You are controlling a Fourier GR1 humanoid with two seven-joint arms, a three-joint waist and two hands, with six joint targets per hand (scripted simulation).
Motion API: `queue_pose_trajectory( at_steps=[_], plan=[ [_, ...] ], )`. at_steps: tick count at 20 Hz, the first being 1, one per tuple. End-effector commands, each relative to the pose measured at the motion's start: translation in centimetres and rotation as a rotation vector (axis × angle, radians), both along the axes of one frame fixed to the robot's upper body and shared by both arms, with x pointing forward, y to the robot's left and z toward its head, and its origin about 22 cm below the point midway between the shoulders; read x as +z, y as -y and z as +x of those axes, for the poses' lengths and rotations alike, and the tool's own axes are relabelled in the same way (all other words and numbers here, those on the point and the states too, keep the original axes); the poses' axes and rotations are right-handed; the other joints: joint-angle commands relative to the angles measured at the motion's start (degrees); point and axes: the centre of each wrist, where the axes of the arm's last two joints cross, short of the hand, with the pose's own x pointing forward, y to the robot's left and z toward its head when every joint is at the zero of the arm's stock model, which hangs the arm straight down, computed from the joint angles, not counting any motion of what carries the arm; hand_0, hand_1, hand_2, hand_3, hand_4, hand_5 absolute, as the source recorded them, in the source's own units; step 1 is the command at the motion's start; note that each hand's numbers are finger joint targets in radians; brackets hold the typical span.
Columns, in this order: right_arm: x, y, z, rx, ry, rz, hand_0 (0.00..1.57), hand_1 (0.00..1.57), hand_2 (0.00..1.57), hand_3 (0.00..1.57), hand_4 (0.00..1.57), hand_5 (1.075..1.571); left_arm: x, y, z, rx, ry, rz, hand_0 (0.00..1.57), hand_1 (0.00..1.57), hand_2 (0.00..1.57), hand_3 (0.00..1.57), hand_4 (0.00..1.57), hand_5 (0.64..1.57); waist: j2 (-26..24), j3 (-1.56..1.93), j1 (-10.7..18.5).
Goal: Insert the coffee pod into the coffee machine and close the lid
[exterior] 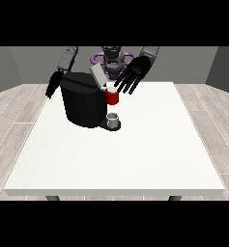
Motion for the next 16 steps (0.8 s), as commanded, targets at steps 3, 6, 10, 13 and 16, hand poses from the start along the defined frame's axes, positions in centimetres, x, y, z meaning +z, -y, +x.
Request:
queue_pose_trajectory(
  at_steps=[3, 6, 10, 13, 16],
  plan=[
    [-5.4, 3.6, -3.1, -0.087, -0.123, 0.024, 0.00, 0.00, 0.00, 0.00, 0.00, 1.571, -8.0, 1.3, -0.8, -0.066, -0.139, -0.049, 0.00, 0.00, 0.18, 0.00, 0.00, 1.571, -8.01, -0.05, 6.12],
    [-6.5, 3.8, -4.5, -0.091, -0.164, 0.023, 0.00, 0.00, 0.00, 0.00, 0.00, 1.571, -11.3, 1.2, -1.0, -0.117, -0.186, -0.440, 0.00, 0.00, 0.15, 0.00, 0.00, 1.571, -11.09, -0.22, 7.24],
    [-9.8, 5.1, -7.4, -0.150, -0.259, 0.042, 0.00, 0.00, 0.00, 0.00, 0.00, 1.571, -19.4, 4.5, -3.4, -0.120, -0.339, -0.782, 0.00, 0.00, 0.00, 0.00, 0.47, 1.571, -18.17, -0.20, 13.51],
    [-9.6, 6.5, -7.9, -0.195, -0.265, 0.034, 0.00, 0.00, 0.00, 0.00, 0.00, 1.571, -23.1, 3.5, -4.9, -0.067, -0.421, -1.008, 0.00, 0.00, 0.00, 0.00, 0.07, 1.571, -21.77, -0.19, 14.50],
    [-11.5, 5.4, -10.0, -0.184, -0.328, 0.044, 0.00, 0.00, 0.00, 0.00, 0.00, 1.571, -29.8, 3.5, -9.2, 0.008, -0.539, -1.023, 0.00, 0.00, 0.00, 0.00, 0.42, 1.571, -28.06, -0.11, 16.20]
  ],
)
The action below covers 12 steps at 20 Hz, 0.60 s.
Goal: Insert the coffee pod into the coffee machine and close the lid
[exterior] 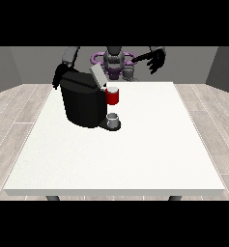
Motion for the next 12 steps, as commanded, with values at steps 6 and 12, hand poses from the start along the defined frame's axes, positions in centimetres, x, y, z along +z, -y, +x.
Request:
queue_pose_trajectory(
  at_steps=[6, 12],
  plan=[
    [1.6, -4.1, 0.5, 0.151, 0.053, 0.105, 0.00, 0.00, 0.00, 0.00, 0.00, 1.571, -7.8, -3.5, -5.7, 0.091, -0.258, -0.118, 0.00, 0.00, 0.00, 0.00, 0.39, 1.571, -11.30, 0.06, 2.33],
    [6.7, -4.4, 3.4, 0.287, 0.127, 0.069, 0.00, 0.00, 0.00, 0.00, 0.06, 1.571, -10.4, -3.8, -8.6, 0.143, -0.306, -0.173, 0.00, 0.00, 0.00, 0.00, 0.35, 1.571, -12.84, 0.05, 3.14]
  ],
)
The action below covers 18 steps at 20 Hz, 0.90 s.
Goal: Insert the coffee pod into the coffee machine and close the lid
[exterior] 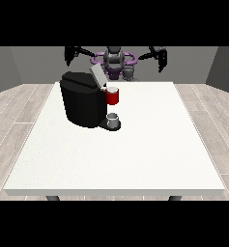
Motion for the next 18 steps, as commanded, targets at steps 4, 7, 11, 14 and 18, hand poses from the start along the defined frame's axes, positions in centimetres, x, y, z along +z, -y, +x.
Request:
queue_pose_trajectory(
  at_steps=[4, 7, 11, 14, 18],
  plan=[
    [4.8, -0.5, 2.5, 0.140, 0.076, -0.063, 0.00, 0.00, 0.00, 0.00, 0.25, 1.571, 0.8, -0.6, -0.5, 0.016, -0.029, -0.033, 0.00, 0.00, 0.00, 0.00, 0.41, 1.571, -0.06, 0.02, 1.96],
    [4.7, 1.1, 2.8, 0.081, 0.145, -0.092, 0.00, 0.00, 0.00, 0.00, 0.00, 1.571, 2.4, -0.6, -0.7, -0.020, 0.060, -0.054, 0.00, 0.00, 0.00, 0.00, 0.40, 1.571, 5.23, 0.04, 3.85],
    [6.4, 1.1, 4.7, 0.045, 0.130, -0.010, 0.00, 0.00, 0.00, 0.00, 0.00, 1.571, 1.2, 0.7, -2.6, 0.014, 0.103, -0.063, 0.00, 0.00, 0.00, 0.00, 0.38, 1.571, 6.69, 0.03, 4.12],
    [7.9, 2.5, 6.2, 0.047, 0.101, 0.023, 0.00, 0.00, 0.00, 0.00, 0.00, 1.571, 3.8, 1.6, -1.7, -0.033, 0.107, -0.052, 0.00, 0.00, 0.00, 0.00, 0.36, 1.571, 7.76, 0.04, 6.32],
    [9.5, 2.5, 7.5, 0.055, 0.036, 0.110, 0.00, 0.00, 0.00, 0.00, 0.09, 1.571, 4.1, 1.1, -2.3, -0.004, 0.119, -0.053, 0.00, 0.00, 0.00, 0.00, 0.32, 1.571, 8.82, 0.02, 5.84]
  ],
)
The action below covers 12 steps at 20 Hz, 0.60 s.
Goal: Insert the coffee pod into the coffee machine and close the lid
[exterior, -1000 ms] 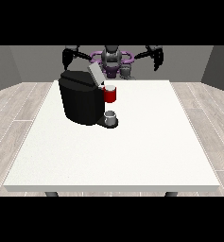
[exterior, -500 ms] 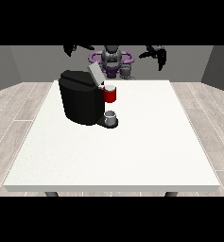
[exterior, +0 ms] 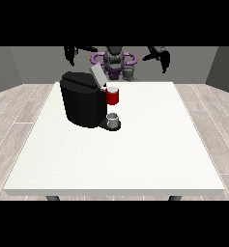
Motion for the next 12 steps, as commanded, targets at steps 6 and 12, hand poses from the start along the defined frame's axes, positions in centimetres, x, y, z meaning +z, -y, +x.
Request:
queue_pose_trajectory(
  at_steps=[6, 12],
  plan=[
    [2.1, -0.2, 2.8, 0.010, 0.008, 0.072, 0.00, 0.00, 0.00, 0.00, 0.07, 1.571, 2.4, 0.7, -1.9, 0.006, 0.092, -0.016, 0.00, 0.00, 0.00, 0.00, 0.35, 1.571, 5.89, 0.00, 1.02],
    [2.5, -4.9, 3.5, 0.090, 0.004, 0.048, 0.00, 0.00, 0.00, 0.00, 0.00, 1.571, 3.1, -1.7, -2.4, 0.042, 0.135, -0.007, 0.00, 0.00, 0.00, 0.00, 0.37, 1.571, 8.46, -0.02, -1.20]
  ],
)
